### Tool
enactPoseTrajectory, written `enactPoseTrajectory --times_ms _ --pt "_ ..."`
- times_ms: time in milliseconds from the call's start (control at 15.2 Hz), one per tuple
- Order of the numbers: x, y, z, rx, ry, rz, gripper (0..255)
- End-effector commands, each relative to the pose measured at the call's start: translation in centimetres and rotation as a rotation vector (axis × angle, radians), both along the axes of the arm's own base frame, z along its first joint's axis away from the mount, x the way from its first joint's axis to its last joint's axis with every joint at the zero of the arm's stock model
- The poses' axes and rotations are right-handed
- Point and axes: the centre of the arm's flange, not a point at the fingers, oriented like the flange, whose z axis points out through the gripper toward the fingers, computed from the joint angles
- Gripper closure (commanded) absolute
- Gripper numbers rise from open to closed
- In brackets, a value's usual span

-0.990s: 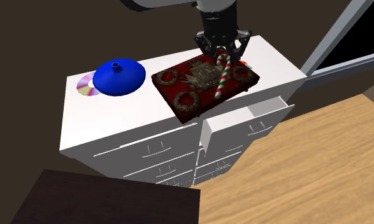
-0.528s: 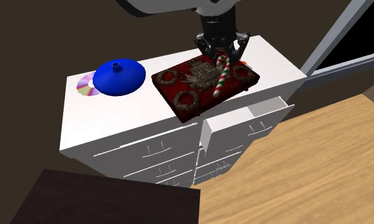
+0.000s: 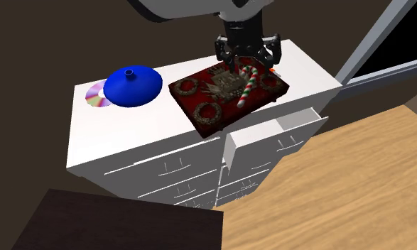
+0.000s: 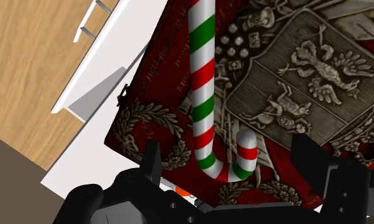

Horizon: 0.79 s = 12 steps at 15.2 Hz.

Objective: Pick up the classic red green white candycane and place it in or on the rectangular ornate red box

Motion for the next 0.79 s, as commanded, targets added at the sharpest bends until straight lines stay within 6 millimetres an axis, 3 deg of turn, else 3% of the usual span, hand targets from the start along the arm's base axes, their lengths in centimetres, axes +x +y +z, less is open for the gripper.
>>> enactPoseTrajectory --times_ms 0,198,726 --pt "-0.1 0.4 1.1 0.000 0.000 0.000 0" --pt "-0.5 1.4 4.7 0.000 0.000 0.000 0" --pt "-0.5 1.4 4.7 0.000 0.000 0.000 0"
